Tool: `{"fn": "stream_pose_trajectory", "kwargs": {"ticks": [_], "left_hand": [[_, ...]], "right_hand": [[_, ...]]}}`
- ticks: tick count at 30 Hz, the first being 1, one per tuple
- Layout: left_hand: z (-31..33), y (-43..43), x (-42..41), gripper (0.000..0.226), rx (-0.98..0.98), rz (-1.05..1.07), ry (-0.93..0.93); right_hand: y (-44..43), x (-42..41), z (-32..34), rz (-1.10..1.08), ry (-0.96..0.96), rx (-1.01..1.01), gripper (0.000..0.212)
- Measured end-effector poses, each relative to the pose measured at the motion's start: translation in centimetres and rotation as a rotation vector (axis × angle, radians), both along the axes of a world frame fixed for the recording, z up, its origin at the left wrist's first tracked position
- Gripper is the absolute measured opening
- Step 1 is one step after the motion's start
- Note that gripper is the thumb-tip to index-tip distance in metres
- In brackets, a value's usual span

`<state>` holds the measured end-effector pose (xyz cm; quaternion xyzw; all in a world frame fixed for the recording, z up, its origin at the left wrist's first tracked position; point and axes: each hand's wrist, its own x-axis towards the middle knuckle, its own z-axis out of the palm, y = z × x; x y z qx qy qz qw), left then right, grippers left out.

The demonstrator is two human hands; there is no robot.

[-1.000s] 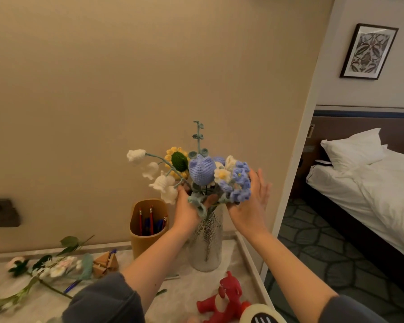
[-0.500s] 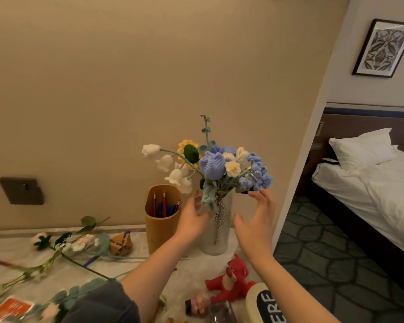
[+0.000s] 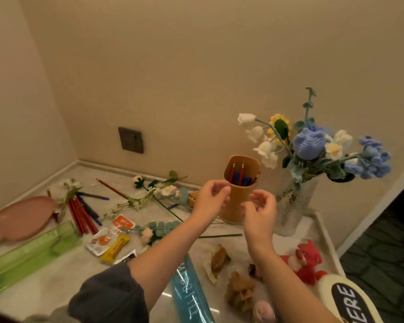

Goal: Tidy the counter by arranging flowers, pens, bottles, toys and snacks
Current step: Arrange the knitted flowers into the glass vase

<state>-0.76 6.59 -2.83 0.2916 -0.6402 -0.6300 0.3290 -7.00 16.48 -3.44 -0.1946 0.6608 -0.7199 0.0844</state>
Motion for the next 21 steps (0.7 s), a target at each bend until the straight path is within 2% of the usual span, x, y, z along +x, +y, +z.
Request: {"fn": "stream_pose_trajectory", "kwargs": {"ticks": [8,12,15,17,21], "left_hand": [[-2.6,-7.2,9.7,0.011,0.026,0.174,-0.065],[-4.2,-11.1,13.3,0.010,0.025,0.195,-0.144],[-5.2,-14.0,15.1,0.013,0.025,0.198,-0.191],[-5.9,-15.9,15.7,0.014,0.033,0.181,-0.219],[-7.3,-18.5,14.8,0.014,0.042,0.095,-0.286]], "right_hand": [[-7.2,5.7,-1.4,0.197,0.028,0.111,0.029],[-11.0,7.7,-2.5,0.253,0.050,0.186,0.022],[-13.5,8.5,-3.8,0.279,0.068,0.261,0.025],[-14.9,8.5,-4.8,0.268,0.106,0.345,0.023],[-16.8,7.5,-7.0,0.237,0.269,0.671,0.019]]}}
